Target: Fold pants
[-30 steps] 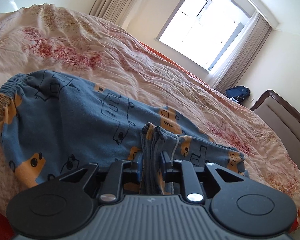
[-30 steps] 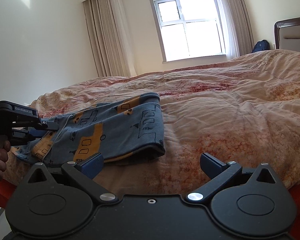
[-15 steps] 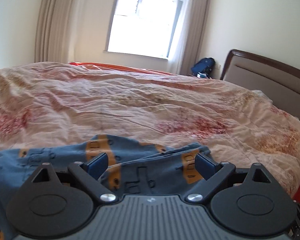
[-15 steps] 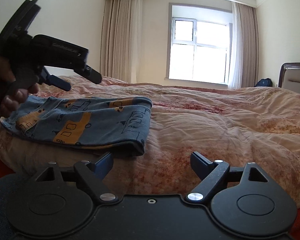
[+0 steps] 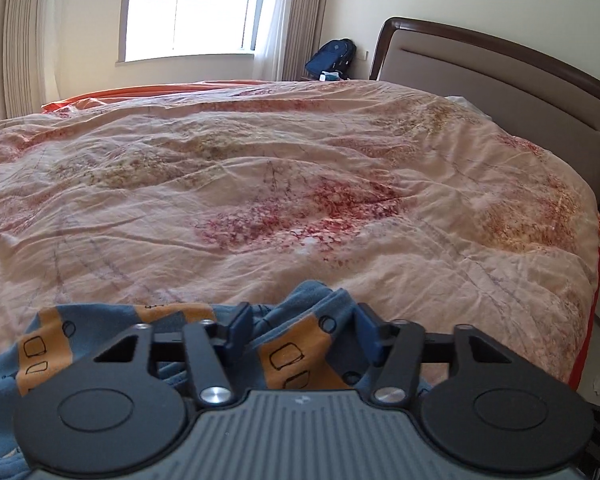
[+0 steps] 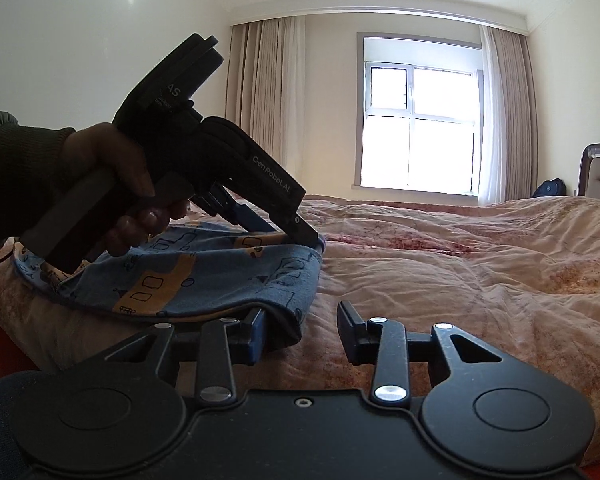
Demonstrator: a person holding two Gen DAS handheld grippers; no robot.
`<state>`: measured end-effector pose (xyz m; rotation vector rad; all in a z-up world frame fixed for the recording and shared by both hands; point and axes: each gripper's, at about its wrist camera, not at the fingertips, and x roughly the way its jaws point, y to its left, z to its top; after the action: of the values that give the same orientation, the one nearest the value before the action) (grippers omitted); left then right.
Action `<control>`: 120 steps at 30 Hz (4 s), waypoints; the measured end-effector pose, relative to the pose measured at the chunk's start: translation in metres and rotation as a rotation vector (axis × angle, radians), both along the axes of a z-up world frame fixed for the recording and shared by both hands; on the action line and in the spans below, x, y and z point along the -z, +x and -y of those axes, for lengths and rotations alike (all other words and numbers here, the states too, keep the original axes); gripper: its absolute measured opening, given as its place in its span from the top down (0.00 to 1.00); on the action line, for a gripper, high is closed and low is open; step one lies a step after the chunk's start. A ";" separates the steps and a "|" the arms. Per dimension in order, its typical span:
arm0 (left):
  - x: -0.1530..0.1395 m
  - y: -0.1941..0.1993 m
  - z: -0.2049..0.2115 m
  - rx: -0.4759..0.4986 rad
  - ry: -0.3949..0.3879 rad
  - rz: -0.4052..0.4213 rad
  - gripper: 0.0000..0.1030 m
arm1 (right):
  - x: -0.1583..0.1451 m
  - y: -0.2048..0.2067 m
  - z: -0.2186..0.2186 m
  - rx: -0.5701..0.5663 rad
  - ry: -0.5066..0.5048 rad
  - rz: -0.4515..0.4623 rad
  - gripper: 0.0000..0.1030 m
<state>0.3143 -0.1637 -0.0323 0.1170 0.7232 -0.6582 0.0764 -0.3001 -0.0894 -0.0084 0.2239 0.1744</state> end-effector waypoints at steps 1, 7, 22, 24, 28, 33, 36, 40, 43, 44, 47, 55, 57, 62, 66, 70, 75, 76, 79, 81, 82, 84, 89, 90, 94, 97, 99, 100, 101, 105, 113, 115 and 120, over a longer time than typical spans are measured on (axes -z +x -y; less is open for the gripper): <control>0.001 0.000 0.001 0.004 0.001 -0.001 0.60 | 0.000 0.000 0.000 -0.003 0.003 -0.001 0.66; -0.006 -0.010 0.008 0.008 0.036 0.063 0.94 | -0.003 -0.002 0.001 -0.036 0.033 0.005 0.97; -0.001 -0.010 0.006 -0.020 -0.018 0.072 0.85 | -0.002 -0.017 0.008 -0.016 0.038 -0.053 0.97; -0.003 -0.011 0.003 -0.044 -0.033 0.084 0.76 | -0.003 -0.019 0.009 -0.001 0.033 -0.054 0.80; -0.012 -0.018 -0.006 -0.159 -0.037 0.171 0.21 | -0.009 -0.019 0.016 0.058 0.058 -0.050 0.55; -0.021 -0.027 -0.027 -0.239 -0.055 0.198 0.16 | -0.026 0.007 0.016 0.082 0.058 -0.043 0.19; -0.020 -0.039 -0.041 -0.309 0.003 0.249 0.13 | -0.037 0.020 0.016 0.085 0.074 -0.023 0.10; -0.014 -0.064 -0.074 -0.416 0.045 0.306 0.08 | -0.047 0.035 0.012 0.065 0.035 -0.007 0.04; -0.006 -0.087 -0.109 -0.492 0.019 0.314 0.05 | -0.050 0.048 0.014 0.069 0.014 -0.009 0.01; -0.002 -0.094 -0.119 -0.519 0.016 0.320 0.05 | -0.052 0.055 0.014 0.062 0.014 -0.018 0.01; 0.014 -0.110 -0.147 -0.625 0.058 0.347 0.03 | -0.054 0.079 0.006 0.031 0.006 -0.039 0.01; 0.037 -0.124 -0.205 -0.767 0.016 0.308 0.01 | -0.028 0.151 -0.014 0.110 -0.153 -0.165 0.01; 0.035 -0.129 -0.210 -0.765 -0.009 0.322 0.01 | -0.026 0.160 -0.007 0.140 -0.131 -0.187 0.01; 0.029 -0.156 -0.228 -0.801 -0.138 0.411 0.00 | -0.033 0.127 -0.012 0.215 -0.080 -0.155 0.01; 0.028 -0.169 -0.249 -0.891 -0.194 0.419 0.00 | -0.034 0.081 -0.042 0.147 -0.069 -0.127 0.00; 0.033 -0.167 -0.277 -0.934 -0.259 0.347 0.00 | -0.034 0.048 -0.086 0.035 -0.119 -0.087 0.00; 0.038 -0.153 -0.302 -0.883 -0.318 0.245 0.00 | -0.032 0.040 -0.130 -0.087 -0.172 -0.098 0.00; 0.039 -0.151 -0.306 -0.869 -0.337 0.242 0.00 | -0.032 0.041 -0.136 -0.095 -0.181 -0.103 0.00; 0.041 -0.145 -0.321 -0.841 -0.451 0.206 0.01 | -0.030 0.043 -0.147 -0.105 -0.201 -0.116 0.00; 0.045 -0.140 -0.334 -0.844 -0.540 0.166 0.03 | -0.030 0.045 -0.152 -0.093 -0.218 -0.119 0.00; 0.046 -0.138 -0.338 -0.848 -0.568 0.153 0.05 | -0.030 0.046 -0.154 -0.088 -0.223 -0.120 0.00; 0.050 -0.135 -0.348 -0.860 -0.625 0.126 0.14 | -0.031 0.048 -0.155 -0.074 -0.225 -0.120 0.00; 0.060 -0.132 -0.365 -0.922 -0.664 0.090 0.42 | -0.032 0.049 -0.157 -0.022 -0.232 -0.097 0.00; 0.062 -0.132 -0.367 -0.929 -0.665 0.088 0.48 | -0.032 0.049 -0.157 -0.015 -0.236 -0.091 0.00; 0.063 -0.130 -0.369 -0.937 -0.662 0.075 0.52 | -0.029 0.051 -0.162 -0.010 -0.261 -0.099 0.00; 0.058 -0.128 -0.371 -0.940 -0.648 0.048 0.55 | -0.030 0.051 -0.162 -0.008 -0.259 -0.098 0.00; 0.056 -0.127 -0.370 -0.942 -0.646 0.033 0.61 | -0.030 0.052 -0.160 -0.006 -0.249 -0.099 0.00; 0.055 -0.127 -0.369 -0.947 -0.640 0.031 0.62 | -0.031 0.051 -0.159 -0.006 -0.245 -0.100 0.00; 0.053 -0.127 -0.368 -0.953 -0.629 0.031 0.64 | -0.031 0.051 -0.158 -0.007 -0.239 -0.102 0.00; 0.043 -0.124 -0.362 -0.979 -0.596 0.031 0.74 | -0.033 0.046 -0.150 -0.012 -0.206 -0.096 0.00; -0.010 -0.128 -0.319 -0.935 -0.428 0.186 0.83 | -0.042 0.032 -0.120 0.016 -0.114 -0.068 0.00; -0.024 -0.129 -0.305 -0.905 -0.396 0.230 0.83 | -0.043 0.028 -0.111 0.035 -0.098 -0.061 0.00; -0.058 -0.139 -0.253 -0.792 -0.315 0.340 0.83 | -0.044 0.018 -0.089 0.075 -0.058 -0.047 0.00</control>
<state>0.1757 0.0896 0.0259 -0.3315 0.2819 0.0196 0.0943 -0.2115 -0.0456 -0.0533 0.2760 0.0933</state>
